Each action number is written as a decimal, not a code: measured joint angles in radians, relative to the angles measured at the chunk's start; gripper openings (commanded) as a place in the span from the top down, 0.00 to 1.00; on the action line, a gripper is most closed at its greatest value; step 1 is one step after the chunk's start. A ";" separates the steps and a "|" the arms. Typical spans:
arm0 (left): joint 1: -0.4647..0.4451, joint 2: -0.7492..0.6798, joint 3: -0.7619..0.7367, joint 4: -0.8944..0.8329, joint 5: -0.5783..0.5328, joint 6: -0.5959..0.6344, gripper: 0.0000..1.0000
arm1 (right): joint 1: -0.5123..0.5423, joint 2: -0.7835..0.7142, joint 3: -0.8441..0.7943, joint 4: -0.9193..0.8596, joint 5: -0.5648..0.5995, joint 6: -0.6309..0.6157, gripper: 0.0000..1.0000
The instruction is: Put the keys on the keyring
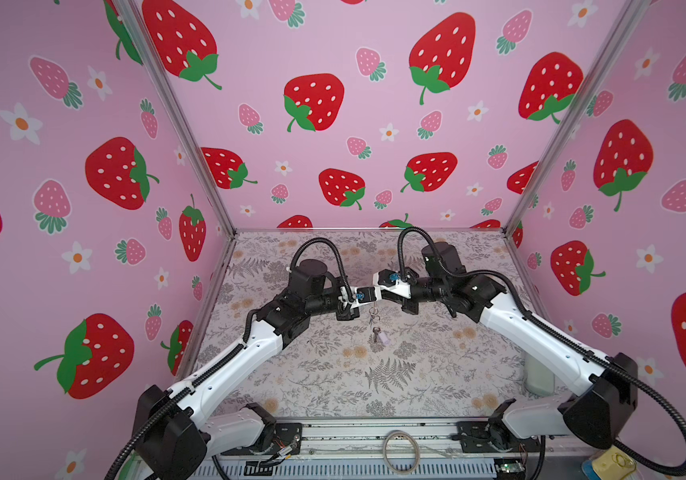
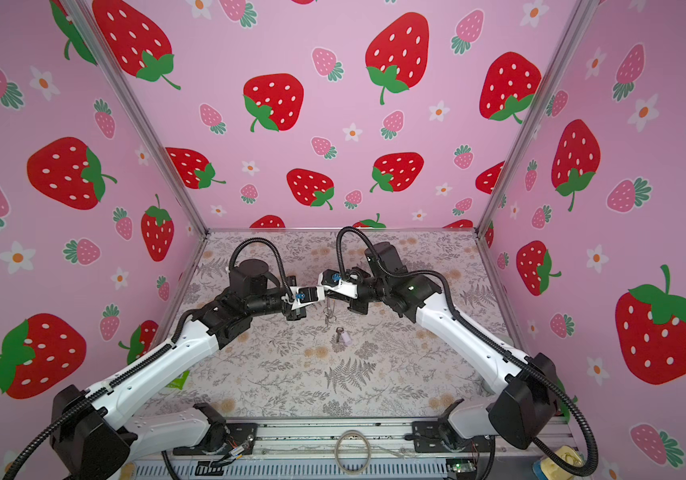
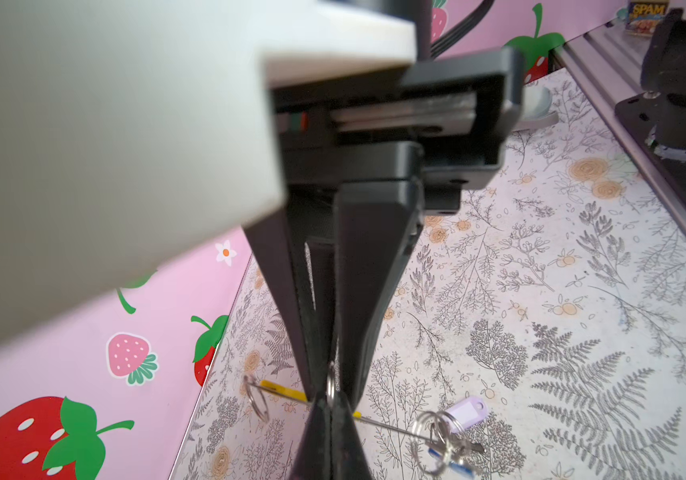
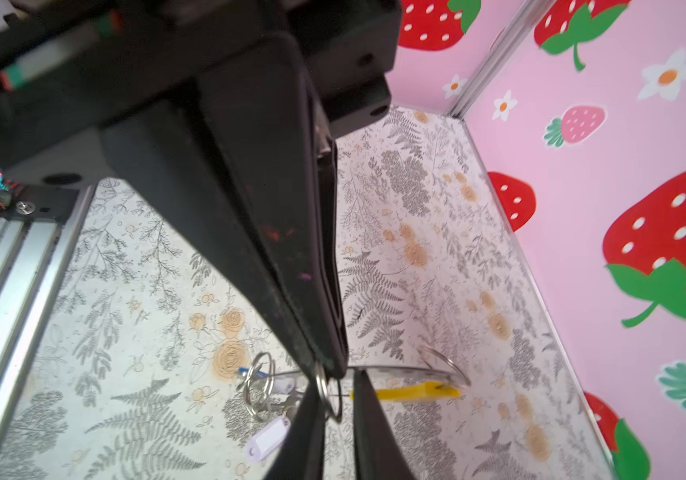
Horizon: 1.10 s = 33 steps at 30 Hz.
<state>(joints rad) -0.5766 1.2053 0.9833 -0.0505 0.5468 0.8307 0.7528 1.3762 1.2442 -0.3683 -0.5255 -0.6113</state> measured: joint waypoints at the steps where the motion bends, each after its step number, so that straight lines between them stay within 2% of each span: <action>1: 0.004 0.000 -0.001 0.013 0.007 -0.016 1.00 | -0.007 -0.008 -0.014 0.019 -0.005 0.008 0.80; 7: 0.031 -0.010 -0.043 0.167 0.055 -0.146 1.00 | -0.082 -0.080 -0.161 0.192 -0.093 0.127 0.79; 17: 0.055 0.003 -0.097 0.420 0.132 -0.355 1.00 | -0.097 -0.108 -0.221 0.435 -0.214 0.307 0.80; 27: 0.060 0.015 -0.109 0.534 0.192 -0.443 1.00 | -0.108 -0.108 -0.254 0.596 -0.262 0.455 0.81; 33: 0.060 0.015 -0.110 0.559 0.215 -0.457 1.00 | -0.117 -0.108 -0.258 0.634 -0.274 0.498 0.80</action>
<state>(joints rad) -0.5167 1.2201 0.8734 0.5083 0.7616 0.3733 0.6353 1.2686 0.9863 0.2653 -0.7998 -0.1135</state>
